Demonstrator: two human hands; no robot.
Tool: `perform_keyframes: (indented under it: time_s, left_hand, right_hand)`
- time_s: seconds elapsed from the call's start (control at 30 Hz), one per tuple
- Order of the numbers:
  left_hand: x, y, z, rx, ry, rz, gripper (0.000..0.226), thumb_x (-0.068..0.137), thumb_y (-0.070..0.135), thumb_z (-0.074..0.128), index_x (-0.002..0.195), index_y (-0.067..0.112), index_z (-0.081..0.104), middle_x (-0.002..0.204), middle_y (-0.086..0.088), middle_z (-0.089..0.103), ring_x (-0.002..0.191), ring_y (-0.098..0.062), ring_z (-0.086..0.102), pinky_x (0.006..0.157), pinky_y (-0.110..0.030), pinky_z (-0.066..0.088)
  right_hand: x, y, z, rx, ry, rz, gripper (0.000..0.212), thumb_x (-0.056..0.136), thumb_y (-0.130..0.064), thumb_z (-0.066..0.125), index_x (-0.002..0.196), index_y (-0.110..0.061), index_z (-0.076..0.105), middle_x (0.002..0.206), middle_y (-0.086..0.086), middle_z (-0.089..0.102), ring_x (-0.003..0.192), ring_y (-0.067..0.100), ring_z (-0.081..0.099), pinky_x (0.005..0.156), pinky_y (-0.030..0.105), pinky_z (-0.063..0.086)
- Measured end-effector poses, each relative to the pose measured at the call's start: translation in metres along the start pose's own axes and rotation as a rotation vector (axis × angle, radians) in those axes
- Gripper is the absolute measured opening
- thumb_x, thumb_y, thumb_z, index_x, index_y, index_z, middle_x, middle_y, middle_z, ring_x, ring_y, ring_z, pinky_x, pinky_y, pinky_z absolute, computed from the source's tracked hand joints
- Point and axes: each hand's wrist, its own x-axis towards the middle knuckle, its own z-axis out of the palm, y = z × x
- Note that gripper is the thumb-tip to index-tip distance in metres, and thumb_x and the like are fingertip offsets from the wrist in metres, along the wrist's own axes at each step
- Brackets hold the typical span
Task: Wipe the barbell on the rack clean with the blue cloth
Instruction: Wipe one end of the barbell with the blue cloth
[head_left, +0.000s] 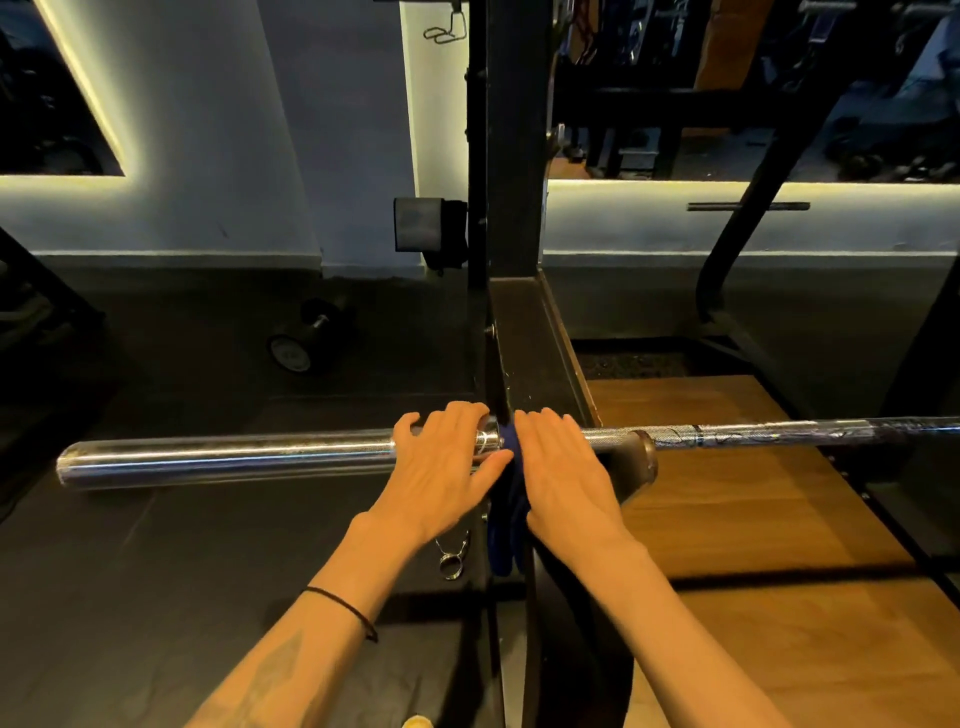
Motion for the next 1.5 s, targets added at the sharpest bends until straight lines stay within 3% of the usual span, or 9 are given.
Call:
perform_keyframes:
  time_s: [0.2,0.47,0.57,0.67,0.77,0.97,1.1,1.3,1.5]
  left_hand:
    - [0.003,0.002,-0.009,0.021,-0.099,0.012,0.059,0.093,0.065,0.039,0.144,0.036,0.035,0.132,0.010,0.046,0.117,-0.013,0.048,0.107,-0.041,0.023]
    - [0.047,0.006,-0.037,0.045,-0.571,-0.088,0.076,0.086,0.061,0.063,0.149,0.034,0.032,0.133,-0.004,0.034,0.120,-0.024,0.043,0.102,-0.049,0.045]
    - [0.056,0.009,-0.036,0.048,-0.652,-0.093,0.084,0.078,0.061,0.073,0.147,0.033,0.035,0.129,-0.004,0.031,0.119,-0.026,0.042,0.103,-0.048,0.046]
    - [0.058,0.011,-0.037,0.050,-0.673,-0.116,0.081,0.078,0.060,0.073,0.145,0.033,0.036,0.130,-0.006,0.030,0.121,-0.028,0.039,0.103,-0.050,0.045]
    - [0.047,0.016,-0.037,0.092,-0.591,-0.081,0.063,0.082,0.057,0.070,0.133,0.035,0.042,0.124,-0.002,0.031,0.118,-0.024,0.038,0.100,-0.048,0.043]
    - [0.022,0.021,-0.021,0.197,-0.394,-0.003,0.063,0.089,0.052,0.063,0.141,0.031,0.033,0.142,0.000,0.035,0.126,-0.026,0.039,0.105,-0.048,0.033]
    - [0.036,0.023,-0.027,0.213,-0.526,-0.060,0.075,0.084,0.053,0.069,0.144,0.029,0.030,0.138,-0.001,0.038,0.123,-0.030,0.048,0.101,-0.051,0.041]
    - [0.076,0.040,-0.039,0.244,-0.864,-0.127,0.074,0.075,0.042,0.082,0.137,0.022,0.046,0.131,-0.004,0.045,0.116,-0.030,0.055,0.100,-0.045,0.049]
    - [0.056,0.037,-0.030,0.284,-0.709,-0.081,0.069,0.079,0.047,0.077,0.135,0.023,0.044,0.131,-0.003,0.040,0.118,-0.033,0.049,0.098,-0.046,0.046]
  right_hand:
    - [-0.004,0.009,-0.002,-0.333,-0.120,0.117,0.050,0.102,-0.021,0.044,0.139,0.002,0.021,0.131,0.022,0.042,0.125,0.038,0.042,0.107,0.048,0.033]
    - [0.003,-0.013,-0.012,0.219,-0.014,-0.059,0.082,0.078,-0.021,0.075,0.147,-0.009,0.032,0.143,0.008,0.040,0.141,0.030,0.033,0.125,0.044,0.017]
    - [0.000,-0.002,-0.009,0.089,0.003,-0.049,0.059,0.082,-0.027,0.066,0.133,-0.010,0.042,0.125,0.008,0.046,0.119,0.028,0.045,0.112,0.041,0.034]
    - [-0.003,0.009,-0.016,-0.161,-0.098,0.069,0.039,0.095,-0.029,0.049,0.126,-0.006,0.043,0.111,0.012,0.045,0.102,0.028,0.045,0.095,0.041,0.038]
    - [-0.003,0.009,-0.013,-0.238,-0.136,0.177,0.046,0.101,-0.026,0.038,0.138,0.002,0.036,0.122,0.016,0.047,0.115,0.033,0.047,0.107,0.045,0.035]
    - [0.006,-0.005,-0.017,0.023,-0.069,0.060,0.059,0.090,-0.037,0.058,0.136,-0.005,0.040,0.130,0.013,0.047,0.123,0.031,0.043,0.114,0.045,0.029]
    - [0.005,-0.011,-0.009,0.319,0.046,0.002,0.065,0.085,-0.028,0.069,0.141,-0.013,0.041,0.141,0.004,0.047,0.139,0.026,0.038,0.127,0.041,0.014]
    - [0.004,0.002,-0.006,0.039,-0.013,0.080,0.069,0.093,-0.056,0.058,0.138,-0.007,0.038,0.132,0.012,0.047,0.126,0.031,0.043,0.116,0.045,0.029]
    - [0.000,0.004,-0.006,-0.070,-0.066,0.211,0.079,0.100,-0.059,0.043,0.149,0.002,0.026,0.145,0.022,0.041,0.140,0.040,0.034,0.123,0.049,0.019]
